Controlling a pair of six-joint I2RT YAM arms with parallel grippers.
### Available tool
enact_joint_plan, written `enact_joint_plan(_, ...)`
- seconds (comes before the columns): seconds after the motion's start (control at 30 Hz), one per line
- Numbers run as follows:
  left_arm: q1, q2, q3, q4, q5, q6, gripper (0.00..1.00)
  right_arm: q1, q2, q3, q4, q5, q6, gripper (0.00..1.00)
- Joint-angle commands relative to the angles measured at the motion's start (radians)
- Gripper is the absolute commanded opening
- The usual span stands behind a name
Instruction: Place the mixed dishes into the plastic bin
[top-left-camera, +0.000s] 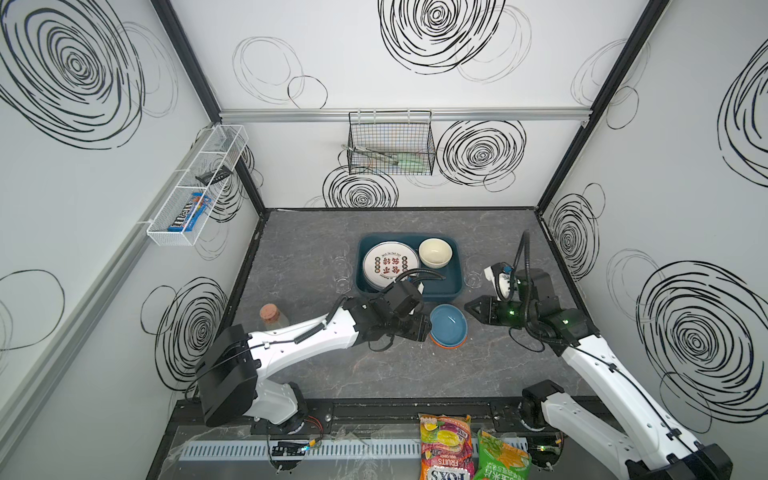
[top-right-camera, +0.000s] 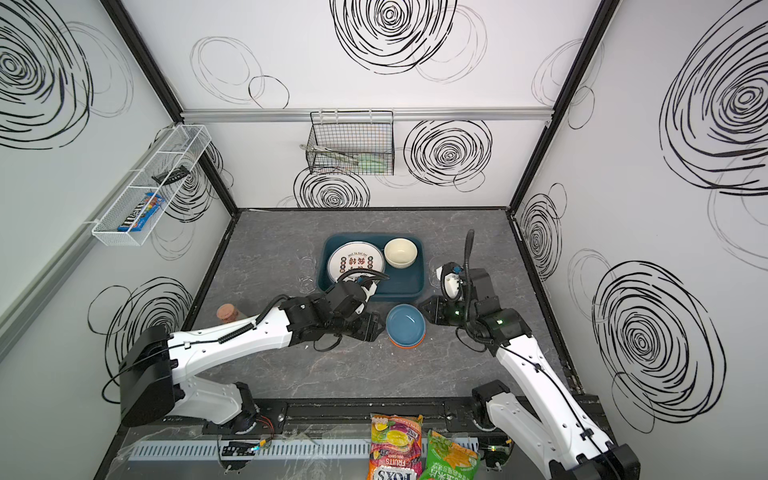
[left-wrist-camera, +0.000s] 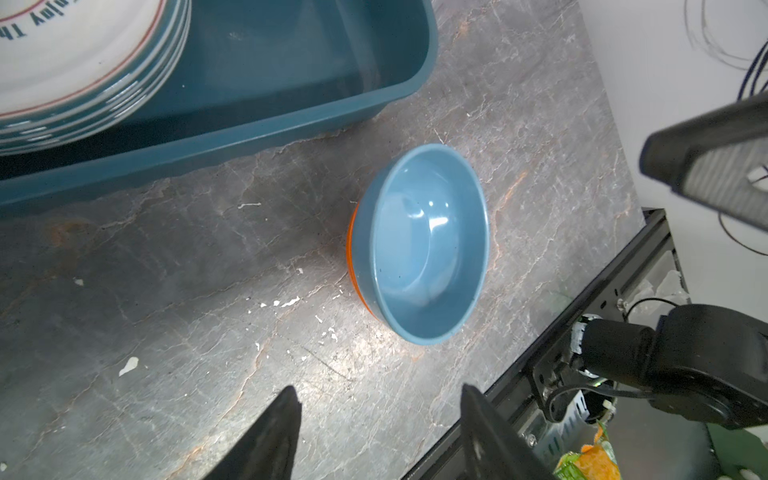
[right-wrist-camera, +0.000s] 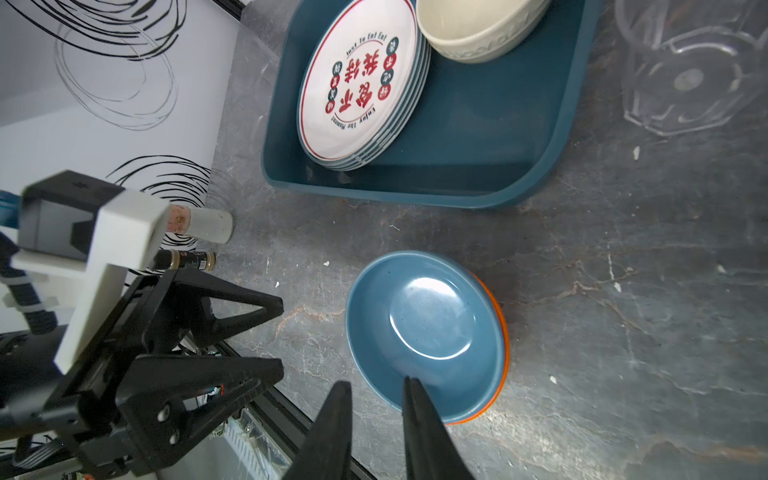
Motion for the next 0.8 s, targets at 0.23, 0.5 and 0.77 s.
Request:
enact_joint_plan(0.23,-0.032,0.132,0.123,-0.044,-0.088,0.045,0.58,-0.007,-0.073,-0.086,-0.093,0.01,0.1,0.32)
enact_joint_plan(0.5,-0.034,0.222,0.181,-0.058,-0.126,0.057,0.49,-0.007,-0.103,-0.153,-0.098,0.02,0.124,0.33)
enact_joint_plan(0.77,-0.032,0.304,0.237,-0.078,-0.151,0.066,0.39,-0.007,-0.1,-0.158,-0.094,0.021,0.126,0.34)
